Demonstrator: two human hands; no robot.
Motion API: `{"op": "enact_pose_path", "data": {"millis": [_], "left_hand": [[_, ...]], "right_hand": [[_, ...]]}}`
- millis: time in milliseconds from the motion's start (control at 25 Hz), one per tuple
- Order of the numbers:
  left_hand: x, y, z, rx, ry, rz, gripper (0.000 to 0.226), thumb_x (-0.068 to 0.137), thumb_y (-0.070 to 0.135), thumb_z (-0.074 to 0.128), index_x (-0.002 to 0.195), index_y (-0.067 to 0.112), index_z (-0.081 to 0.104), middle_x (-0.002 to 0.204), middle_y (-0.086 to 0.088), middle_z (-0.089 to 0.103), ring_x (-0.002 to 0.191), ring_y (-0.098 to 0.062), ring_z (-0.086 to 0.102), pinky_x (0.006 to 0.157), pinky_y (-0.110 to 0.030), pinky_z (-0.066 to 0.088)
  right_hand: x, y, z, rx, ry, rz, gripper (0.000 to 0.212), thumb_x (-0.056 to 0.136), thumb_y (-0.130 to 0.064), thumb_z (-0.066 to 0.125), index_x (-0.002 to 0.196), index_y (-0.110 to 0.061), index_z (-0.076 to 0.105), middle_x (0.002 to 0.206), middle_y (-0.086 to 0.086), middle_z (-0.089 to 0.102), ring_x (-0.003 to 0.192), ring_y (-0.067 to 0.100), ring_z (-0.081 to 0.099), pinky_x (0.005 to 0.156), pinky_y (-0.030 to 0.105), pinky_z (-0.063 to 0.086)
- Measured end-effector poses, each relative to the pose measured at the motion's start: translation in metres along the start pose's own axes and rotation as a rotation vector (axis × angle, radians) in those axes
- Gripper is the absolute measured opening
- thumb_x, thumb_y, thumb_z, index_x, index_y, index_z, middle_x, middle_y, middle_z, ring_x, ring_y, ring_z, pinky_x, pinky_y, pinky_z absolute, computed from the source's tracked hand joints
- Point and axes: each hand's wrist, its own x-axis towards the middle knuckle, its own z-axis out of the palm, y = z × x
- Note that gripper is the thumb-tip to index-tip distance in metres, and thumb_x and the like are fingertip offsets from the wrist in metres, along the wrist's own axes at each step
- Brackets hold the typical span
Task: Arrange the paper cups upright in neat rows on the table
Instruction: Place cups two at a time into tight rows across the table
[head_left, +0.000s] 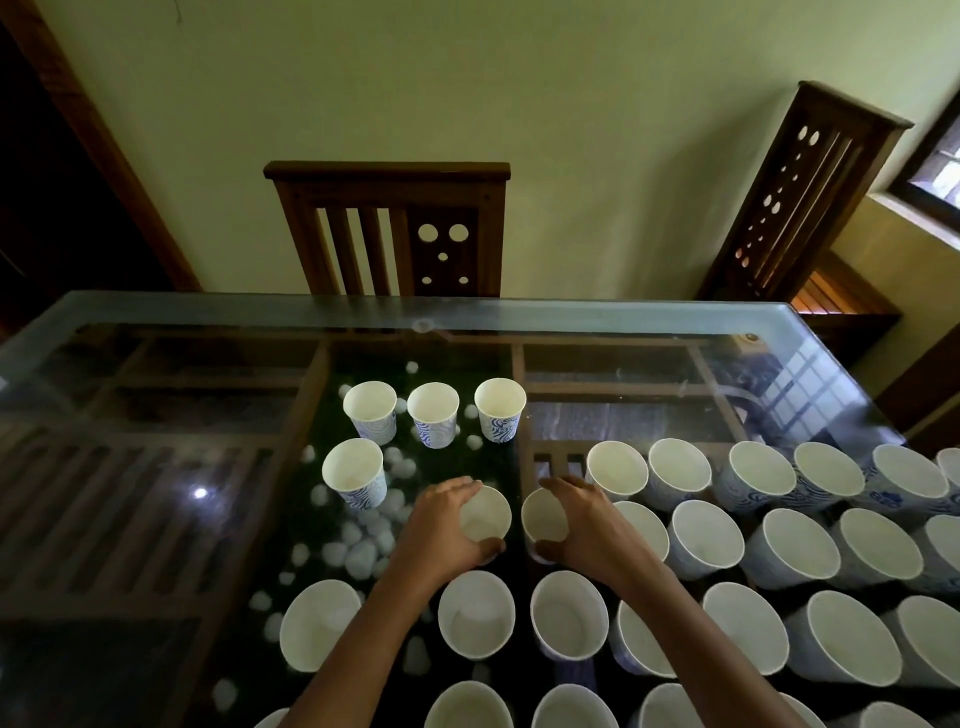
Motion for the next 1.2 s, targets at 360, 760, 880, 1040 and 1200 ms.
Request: {"op": "enact_pose_path", "data": {"millis": [360,760,880,1040,1200], "left_hand": [[0.055,0.007,-0.031,-0.014,0.215,-0.023,0.059,0.080,0.037,0.068,0.132,0.017,0.049,0.137,-0.001,0.050,0.126,-0.015,0.046,0.105,-0.025,0.031],[0.132,-0.025,-0.048,0.234,0.109,-0.101,0.068,0.084,0.048,0.059,0.139,0.016,0.037,0.145,-0.003,0.037,0.133,-0.018,0.033,0.109,-0.028,0.023],[0.136,-0.028,-0.046,0.143,0.096,-0.084,0.062,0.084,0.037,0.063,0.135,0.009,0.042,0.142,-0.010,0.039,0.133,-0.023,0.033,0.107,-0.028,0.024],[0.138,-0.033,-0.045,0.088,0.134,-0.081,0.056,0.082,0.030,0.067,0.130,0.006,0.048,0.137,-0.012,0.045,0.129,-0.025,0.037,0.104,-0.027,0.026],[0.138,-0.038,-0.043,0.064,0.155,-0.080,0.055,0.079,0.028,0.070,0.127,0.005,0.052,0.136,-0.014,0.047,0.129,-0.026,0.038,0.105,-0.028,0.027]], "right_hand": [[0.065,-0.016,-0.017,0.102,0.064,-0.025,0.054,0.085,-0.024,0.066,0.134,-0.015,0.044,0.140,0.006,0.044,0.126,0.021,0.044,0.102,0.030,0.041],[0.154,-0.015,-0.015,0.001,0.052,-0.049,0.065,0.086,-0.030,0.064,0.141,-0.014,0.033,0.152,0.006,0.024,0.139,0.024,0.022,0.111,0.038,0.027],[0.163,-0.014,-0.010,-0.010,0.046,-0.049,0.065,0.085,-0.033,0.064,0.140,-0.014,0.034,0.151,0.007,0.024,0.139,0.025,0.022,0.110,0.038,0.028],[0.169,-0.010,-0.006,-0.005,0.013,-0.054,0.060,0.086,-0.026,0.065,0.138,-0.013,0.038,0.146,0.008,0.033,0.135,0.023,0.030,0.109,0.035,0.032],[0.170,-0.005,-0.004,-0.020,0.030,-0.054,0.060,0.082,-0.027,0.068,0.135,-0.015,0.042,0.144,0.006,0.037,0.132,0.022,0.034,0.105,0.033,0.034]]}}
